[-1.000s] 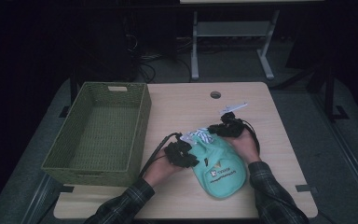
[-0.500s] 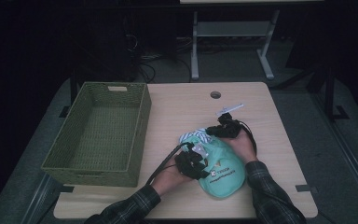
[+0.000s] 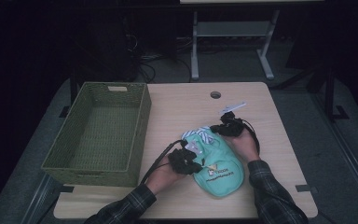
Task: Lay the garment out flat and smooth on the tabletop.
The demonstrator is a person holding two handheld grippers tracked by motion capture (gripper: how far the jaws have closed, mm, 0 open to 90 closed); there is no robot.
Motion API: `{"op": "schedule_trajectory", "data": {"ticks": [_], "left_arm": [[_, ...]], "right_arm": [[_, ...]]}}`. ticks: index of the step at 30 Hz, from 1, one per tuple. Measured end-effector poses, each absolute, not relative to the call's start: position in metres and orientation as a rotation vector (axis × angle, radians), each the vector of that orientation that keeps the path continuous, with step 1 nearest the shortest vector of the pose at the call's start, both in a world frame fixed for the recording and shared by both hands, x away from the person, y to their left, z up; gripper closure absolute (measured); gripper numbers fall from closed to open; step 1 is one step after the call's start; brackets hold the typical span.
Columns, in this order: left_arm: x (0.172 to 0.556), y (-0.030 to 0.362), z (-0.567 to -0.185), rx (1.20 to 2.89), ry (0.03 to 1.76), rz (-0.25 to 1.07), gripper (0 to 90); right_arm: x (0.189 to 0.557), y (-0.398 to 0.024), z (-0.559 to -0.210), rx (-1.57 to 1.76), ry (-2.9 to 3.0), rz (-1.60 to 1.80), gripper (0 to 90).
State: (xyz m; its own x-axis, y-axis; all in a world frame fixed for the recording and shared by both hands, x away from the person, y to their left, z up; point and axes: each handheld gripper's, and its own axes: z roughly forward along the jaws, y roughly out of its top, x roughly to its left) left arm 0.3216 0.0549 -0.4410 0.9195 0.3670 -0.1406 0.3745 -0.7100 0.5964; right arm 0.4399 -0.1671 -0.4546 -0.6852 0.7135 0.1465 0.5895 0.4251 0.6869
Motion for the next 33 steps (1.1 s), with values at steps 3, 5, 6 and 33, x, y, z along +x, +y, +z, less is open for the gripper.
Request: {"op": "schedule_trajectory", "data": {"ticks": [3, 5, 6, 33], "left_arm": [[0.321, 0.062, -0.440, 2.430, 0.536, -0.007, 85.6], [0.321, 0.066, -0.440, 2.438, 0.540, -0.003, 85.7], [0.322, 0.068, -0.441, 2.447, 0.538, -0.002, 85.7], [0.367, 0.077, -0.418, 2.318, 0.648, 0.117, 89.6]], "right_arm": [[0.441, -0.173, -0.453, 1.165, 2.492, 1.079, 89.3], [0.442, -0.176, -0.453, 1.166, 2.482, 1.058, 89.3], [0.443, -0.178, -0.454, 1.176, 2.476, 1.054, 89.4], [0.389, -0.214, -0.438, 1.197, 2.415, 1.147, 89.7]]}}
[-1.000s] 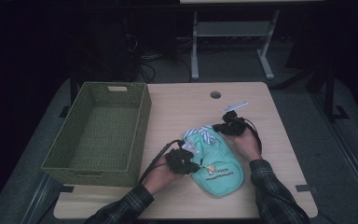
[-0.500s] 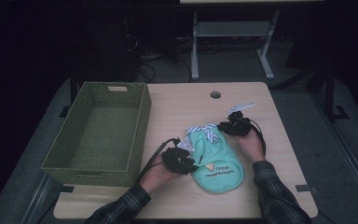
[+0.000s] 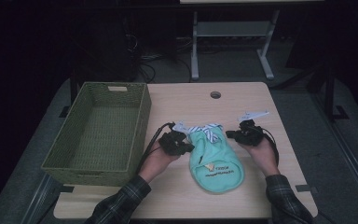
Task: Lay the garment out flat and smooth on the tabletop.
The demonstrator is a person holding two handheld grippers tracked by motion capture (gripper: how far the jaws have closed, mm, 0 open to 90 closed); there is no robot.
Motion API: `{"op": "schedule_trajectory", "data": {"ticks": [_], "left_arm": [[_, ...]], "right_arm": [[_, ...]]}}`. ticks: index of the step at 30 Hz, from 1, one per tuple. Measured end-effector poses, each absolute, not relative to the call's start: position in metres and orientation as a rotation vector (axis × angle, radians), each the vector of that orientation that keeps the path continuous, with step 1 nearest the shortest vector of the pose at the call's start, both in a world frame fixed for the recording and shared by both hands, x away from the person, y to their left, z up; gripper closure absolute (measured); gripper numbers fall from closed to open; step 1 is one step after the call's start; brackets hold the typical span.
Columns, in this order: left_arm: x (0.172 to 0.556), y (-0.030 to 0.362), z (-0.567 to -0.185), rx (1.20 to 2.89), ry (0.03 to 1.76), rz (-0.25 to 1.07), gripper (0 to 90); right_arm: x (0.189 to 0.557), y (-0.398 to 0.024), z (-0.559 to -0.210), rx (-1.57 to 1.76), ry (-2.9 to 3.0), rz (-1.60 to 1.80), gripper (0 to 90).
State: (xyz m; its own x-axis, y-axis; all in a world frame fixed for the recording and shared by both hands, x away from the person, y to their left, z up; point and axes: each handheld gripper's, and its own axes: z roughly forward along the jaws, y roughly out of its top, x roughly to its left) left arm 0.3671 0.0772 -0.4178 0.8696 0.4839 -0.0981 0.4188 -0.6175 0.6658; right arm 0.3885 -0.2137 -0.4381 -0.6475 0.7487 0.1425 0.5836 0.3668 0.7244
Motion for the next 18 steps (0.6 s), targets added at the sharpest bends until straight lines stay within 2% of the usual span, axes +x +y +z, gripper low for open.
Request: {"op": "schedule_trajectory", "data": {"ticks": [5, 18], "left_arm": [[0.394, 0.072, -0.419, 2.321, 0.689, 0.165, 89.6], [0.435, 0.058, -0.427, 2.319, 0.726, 0.214, 89.6]], "right_arm": [[0.367, -0.220, -0.440, 1.182, 2.425, 1.181, 89.7], [0.328, -0.228, -0.455, 1.195, 2.473, 1.135, 89.7]]}}
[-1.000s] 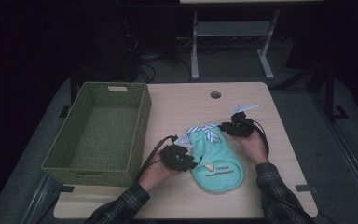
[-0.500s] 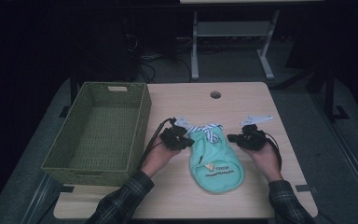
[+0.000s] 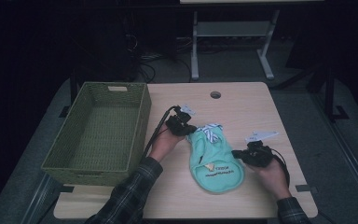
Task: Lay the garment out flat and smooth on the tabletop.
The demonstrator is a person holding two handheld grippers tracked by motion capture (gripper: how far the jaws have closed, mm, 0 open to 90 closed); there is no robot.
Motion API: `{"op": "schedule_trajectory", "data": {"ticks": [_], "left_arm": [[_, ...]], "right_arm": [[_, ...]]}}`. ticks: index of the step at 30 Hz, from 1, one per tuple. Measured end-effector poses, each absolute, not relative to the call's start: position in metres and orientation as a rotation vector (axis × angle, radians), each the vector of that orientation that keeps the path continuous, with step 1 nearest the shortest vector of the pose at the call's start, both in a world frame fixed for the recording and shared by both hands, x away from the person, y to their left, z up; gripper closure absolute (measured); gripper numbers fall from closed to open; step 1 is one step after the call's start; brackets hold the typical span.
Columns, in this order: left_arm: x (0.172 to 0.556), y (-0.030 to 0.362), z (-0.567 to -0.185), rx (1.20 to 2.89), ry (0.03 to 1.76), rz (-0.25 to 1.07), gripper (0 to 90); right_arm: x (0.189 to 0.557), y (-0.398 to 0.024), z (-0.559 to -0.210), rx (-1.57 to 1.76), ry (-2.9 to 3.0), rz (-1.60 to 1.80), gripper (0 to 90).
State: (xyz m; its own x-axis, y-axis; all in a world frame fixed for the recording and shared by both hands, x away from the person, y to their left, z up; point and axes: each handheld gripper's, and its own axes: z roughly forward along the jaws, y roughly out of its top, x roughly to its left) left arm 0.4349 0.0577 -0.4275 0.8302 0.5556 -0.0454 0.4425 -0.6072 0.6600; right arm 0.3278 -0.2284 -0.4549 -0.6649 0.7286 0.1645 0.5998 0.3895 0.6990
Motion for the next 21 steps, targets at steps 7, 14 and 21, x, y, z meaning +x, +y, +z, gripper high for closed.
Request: {"op": "schedule_trajectory", "data": {"ticks": [7, 14, 21], "left_arm": [[0.445, 0.054, -0.454, 2.378, 0.752, 0.194, 89.6], [0.438, 0.059, -0.456, 2.401, 0.783, 0.173, 89.7], [0.419, 0.069, -0.454, 2.413, 0.812, 0.137, 89.7]], "right_arm": [[0.309, -0.232, -0.466, 1.207, 2.525, 1.066, 89.7], [0.310, -0.233, -0.465, 1.189, 2.516, 1.037, 89.7], [0.317, -0.240, -0.465, 1.221, 2.491, 1.026, 89.7]]}}
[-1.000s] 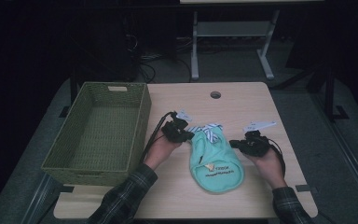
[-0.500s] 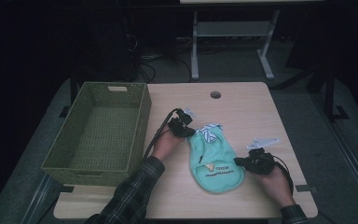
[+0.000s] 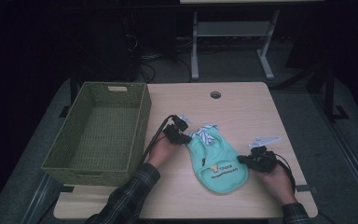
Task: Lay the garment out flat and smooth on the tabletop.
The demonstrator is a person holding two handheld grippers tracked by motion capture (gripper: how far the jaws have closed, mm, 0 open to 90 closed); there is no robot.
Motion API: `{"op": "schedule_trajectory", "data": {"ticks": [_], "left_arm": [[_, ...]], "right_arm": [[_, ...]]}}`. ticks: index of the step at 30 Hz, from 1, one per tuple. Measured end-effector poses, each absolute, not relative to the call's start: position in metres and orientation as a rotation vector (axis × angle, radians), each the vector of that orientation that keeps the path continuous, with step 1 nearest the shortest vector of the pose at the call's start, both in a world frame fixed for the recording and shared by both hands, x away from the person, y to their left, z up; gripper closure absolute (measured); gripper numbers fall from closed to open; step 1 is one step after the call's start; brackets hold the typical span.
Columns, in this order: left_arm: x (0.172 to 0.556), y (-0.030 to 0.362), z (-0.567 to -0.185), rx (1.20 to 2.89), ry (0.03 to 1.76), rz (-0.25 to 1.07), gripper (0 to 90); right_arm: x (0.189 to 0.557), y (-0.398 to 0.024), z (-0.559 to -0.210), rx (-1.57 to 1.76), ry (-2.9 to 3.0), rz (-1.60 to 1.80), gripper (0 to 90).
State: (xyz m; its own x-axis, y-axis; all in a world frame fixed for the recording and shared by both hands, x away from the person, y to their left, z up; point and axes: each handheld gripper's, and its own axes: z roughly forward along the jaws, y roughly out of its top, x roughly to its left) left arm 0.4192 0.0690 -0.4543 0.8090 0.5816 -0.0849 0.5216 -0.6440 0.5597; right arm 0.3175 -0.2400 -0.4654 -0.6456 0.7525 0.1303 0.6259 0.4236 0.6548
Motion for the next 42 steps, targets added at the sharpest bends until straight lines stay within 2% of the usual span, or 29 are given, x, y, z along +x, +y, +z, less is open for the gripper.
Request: {"op": "schedule_trajectory", "data": {"ticks": [7, 20, 25, 30, 37, 42], "left_arm": [[0.398, 0.072, -0.452, 2.455, 0.789, 0.152, 89.7], [0.357, 0.077, -0.451, 2.441, 0.732, 0.066, 89.6], [0.360, 0.083, -0.441, 2.373, 0.745, 0.099, 82.4], [0.365, 0.091, -0.437, 2.319, 0.794, 0.131, 69.7], [0.370, 0.097, -0.441, 2.314, 0.822, 0.144, 56.8], [0.371, 0.097, -0.444, 2.323, 0.836, 0.131, 50.7]], "right_arm": [[0.324, -0.244, -0.466, 1.217, 2.478, 1.020, 89.7], [0.332, -0.249, -0.466, 1.218, 2.458, 1.017, 89.7], [0.329, -0.246, -0.460, 1.205, 2.443, 1.060, 89.7], [0.327, -0.234, -0.452, 1.136, 2.456, 1.127, 89.7], [0.320, -0.206, -0.447, 1.054, 2.509, 1.217, 89.7], [0.315, -0.188, -0.455, 0.984, 2.572, 1.186, 89.7]]}}
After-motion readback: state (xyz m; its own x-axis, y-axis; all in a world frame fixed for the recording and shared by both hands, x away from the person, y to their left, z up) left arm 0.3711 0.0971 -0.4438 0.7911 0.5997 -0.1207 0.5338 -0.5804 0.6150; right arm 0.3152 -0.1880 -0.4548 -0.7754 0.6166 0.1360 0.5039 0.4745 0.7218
